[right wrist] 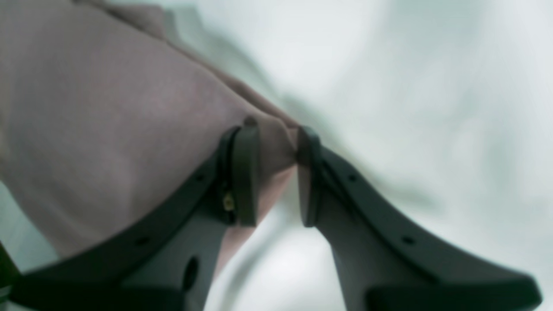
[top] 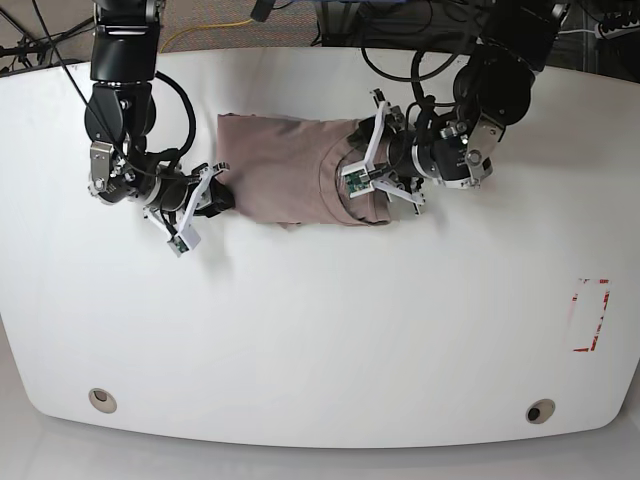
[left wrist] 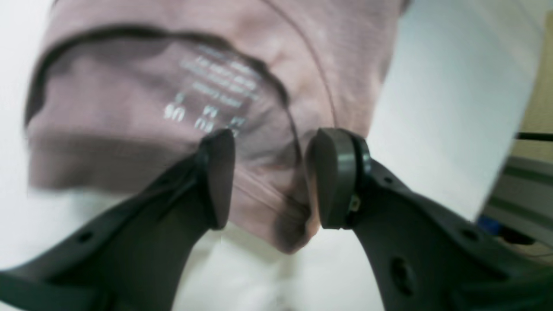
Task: Fold the T-shirt properly
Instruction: 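Rotate the folded bundle with both grippers, turning it upright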
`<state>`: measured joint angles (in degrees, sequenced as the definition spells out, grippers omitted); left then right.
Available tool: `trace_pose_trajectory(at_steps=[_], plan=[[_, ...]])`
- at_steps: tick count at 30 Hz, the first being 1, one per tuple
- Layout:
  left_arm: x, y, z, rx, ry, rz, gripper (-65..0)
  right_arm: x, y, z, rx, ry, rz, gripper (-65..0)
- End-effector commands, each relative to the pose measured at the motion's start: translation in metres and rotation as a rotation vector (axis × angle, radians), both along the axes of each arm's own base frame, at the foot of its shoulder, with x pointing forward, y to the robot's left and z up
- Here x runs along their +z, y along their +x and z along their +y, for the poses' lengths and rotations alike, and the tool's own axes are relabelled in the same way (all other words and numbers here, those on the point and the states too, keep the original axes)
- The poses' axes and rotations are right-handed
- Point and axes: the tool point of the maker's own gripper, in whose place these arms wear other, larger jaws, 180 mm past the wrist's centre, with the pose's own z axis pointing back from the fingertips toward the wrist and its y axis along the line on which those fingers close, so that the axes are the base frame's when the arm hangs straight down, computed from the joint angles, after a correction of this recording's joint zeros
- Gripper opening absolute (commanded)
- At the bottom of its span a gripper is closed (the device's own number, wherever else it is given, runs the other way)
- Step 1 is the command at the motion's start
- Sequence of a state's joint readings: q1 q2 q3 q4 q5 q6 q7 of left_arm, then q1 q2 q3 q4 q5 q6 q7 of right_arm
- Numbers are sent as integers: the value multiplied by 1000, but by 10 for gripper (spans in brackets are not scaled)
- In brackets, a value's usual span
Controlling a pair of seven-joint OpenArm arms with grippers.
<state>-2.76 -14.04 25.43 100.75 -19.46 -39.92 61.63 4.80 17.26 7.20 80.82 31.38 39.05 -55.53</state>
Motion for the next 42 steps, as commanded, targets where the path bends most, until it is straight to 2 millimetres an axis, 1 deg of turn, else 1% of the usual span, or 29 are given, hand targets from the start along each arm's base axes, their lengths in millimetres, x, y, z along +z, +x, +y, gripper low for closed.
trace_pose_trajectory(at_steps=[1, 4, 7, 9, 11, 13, 14, 17, 18, 20, 21, 25, 27, 32, 35, 36, 38, 42], plan=[[9, 14, 6, 2, 0, -38, -379, 1, -2, -2, 12, -18, -16, -512], [2, 26, 17, 20, 32, -25, -379, -10, -18, -3, 13, -22, 19, -512], [1, 45, 25, 43, 56, -26, -379, -10, -31, 4, 35, -31, 14, -512], [4, 55, 31, 50, 68, -41, -379, -8, -40, 8, 47, -29, 12, -512], [11, 64, 36, 52, 77, -65, -379, -6, -52, 20, 62, -16, 7, -512], [17, 72, 37, 56, 77, -85, -379, -6, -59, 29, 73, -11, 11, -512], [24, 79, 38, 60, 77, -106, -379, -4, -62, 34, 81, -10, 13, -512], [33, 89, 39, 63, 80, -134, -381, -2, -70, 45, 103, -11, 30, -512], [37, 94, 47, 76, 87, -144, -381, 0, -74, 52, 110, -4, 32, -512], [41, 99, 54, 100, 87, -155, -381, 3, -80, 68, 151, 3, 29, -512], [45, 105, 60, 126, 81, -165, -379, 6, -85, 82, 201, 7, 23, -512], [58, 118, 73, 180, 67, -195, -379, 12, -99, 123, 341, 27, 9, -512], [61, 121, 78, 200, 61, -201, -379, 13, -104, 134, 360, 38, 19, -512], [69, 129, 93, 261, 45, -218, -381, 22, -101, 170, 410, 69, 11, -512], [63, 123, 104, 303, 37, -200, -379, 32, -100, 190, 480, 78, -19, -512], [66, 121, 105, 309, 34, -211, -379, 35, -101, 194, 497, 81, -27, -512], [71, 114, 101, 302, 21, -234, -379, 37, -101, 195, 504, 79, -35, -512], [76, 96, 76, 272, -36, -247, -376, 48, -98, 195, 514, 80, -77, -512]])
